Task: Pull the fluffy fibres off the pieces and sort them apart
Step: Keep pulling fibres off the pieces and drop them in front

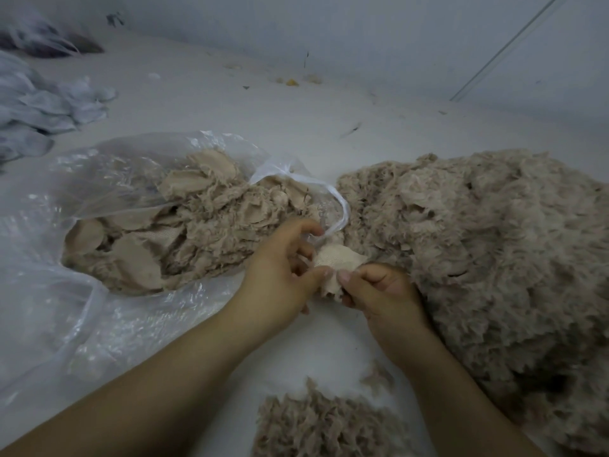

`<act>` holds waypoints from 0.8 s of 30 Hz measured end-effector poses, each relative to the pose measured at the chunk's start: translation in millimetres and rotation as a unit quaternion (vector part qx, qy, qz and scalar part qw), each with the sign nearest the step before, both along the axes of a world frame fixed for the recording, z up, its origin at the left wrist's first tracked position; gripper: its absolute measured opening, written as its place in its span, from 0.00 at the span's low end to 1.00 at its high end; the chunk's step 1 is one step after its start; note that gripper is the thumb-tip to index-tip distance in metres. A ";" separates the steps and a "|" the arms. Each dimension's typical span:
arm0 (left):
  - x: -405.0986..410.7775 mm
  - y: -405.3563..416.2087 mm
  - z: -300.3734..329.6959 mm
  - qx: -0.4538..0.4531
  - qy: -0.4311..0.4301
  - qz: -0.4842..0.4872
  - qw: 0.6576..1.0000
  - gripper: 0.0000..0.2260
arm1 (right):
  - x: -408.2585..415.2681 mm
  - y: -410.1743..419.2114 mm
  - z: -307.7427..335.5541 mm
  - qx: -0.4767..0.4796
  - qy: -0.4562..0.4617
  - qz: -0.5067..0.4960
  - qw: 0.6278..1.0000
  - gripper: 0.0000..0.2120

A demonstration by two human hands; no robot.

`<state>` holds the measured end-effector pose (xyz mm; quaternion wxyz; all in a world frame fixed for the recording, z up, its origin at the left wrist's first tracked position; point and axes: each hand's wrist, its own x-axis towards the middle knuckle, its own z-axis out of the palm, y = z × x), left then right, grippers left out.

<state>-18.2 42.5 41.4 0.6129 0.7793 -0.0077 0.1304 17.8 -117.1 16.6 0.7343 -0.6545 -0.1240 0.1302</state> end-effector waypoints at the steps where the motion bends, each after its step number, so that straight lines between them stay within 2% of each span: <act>1: 1.4 0.1 0.8 0.068 -0.056 0.000 0.996 0.14 | -0.4 0.0 0.6 -0.004 0.002 -0.001 1.000 0.07; 3: 6.5 5.2 4.7 0.209 -0.169 0.031 0.963 0.12 | -1.1 0.5 1.3 -0.003 0.018 -0.021 1.000 0.06; 4: 11.9 11.1 7.3 0.255 -0.198 0.060 0.945 0.11 | -1.1 0.7 0.9 -0.003 0.025 -0.035 0.999 0.08; 7: 30.2 31.8 15.0 0.343 -0.194 0.148 0.907 0.08 | -2.1 2.5 1.8 -0.014 0.036 -0.063 0.997 0.13; 9: 40.7 41.6 15.4 0.424 -0.110 0.127 0.890 0.06 | -2.7 4.2 3.0 -0.023 0.039 -0.072 0.996 0.14; 12: 46.8 46.1 13.3 0.521 0.090 0.120 0.840 0.06 | -1.8 5.3 3.6 -0.024 0.046 -0.083 0.995 0.15; 14: 46.5 44.5 12.9 0.537 0.104 0.138 0.826 0.05 | -1.1 5.9 2.7 -0.021 0.054 -0.094 0.994 0.15; 18: 35.7 36.8 18.7 0.506 -0.015 0.169 0.846 0.02 | 1.2 6.8 0.2 0.000 0.060 -0.111 0.992 0.16; 21: 26.3 25.5 19.7 0.479 -0.108 0.155 0.857 0.05 | 2.0 6.8 0.7 0.021 0.062 -0.112 0.992 0.13; 22: 25.7 19.5 17.9 0.453 -0.104 0.127 0.876 0.07 | 2.0 7.1 1.0 0.022 0.062 -0.109 0.992 0.12; 24: 28.4 5.6 10.9 0.374 -0.024 0.054 0.926 0.12 | 1.7 7.7 2.3 0.023 0.061 -0.106 0.992 0.13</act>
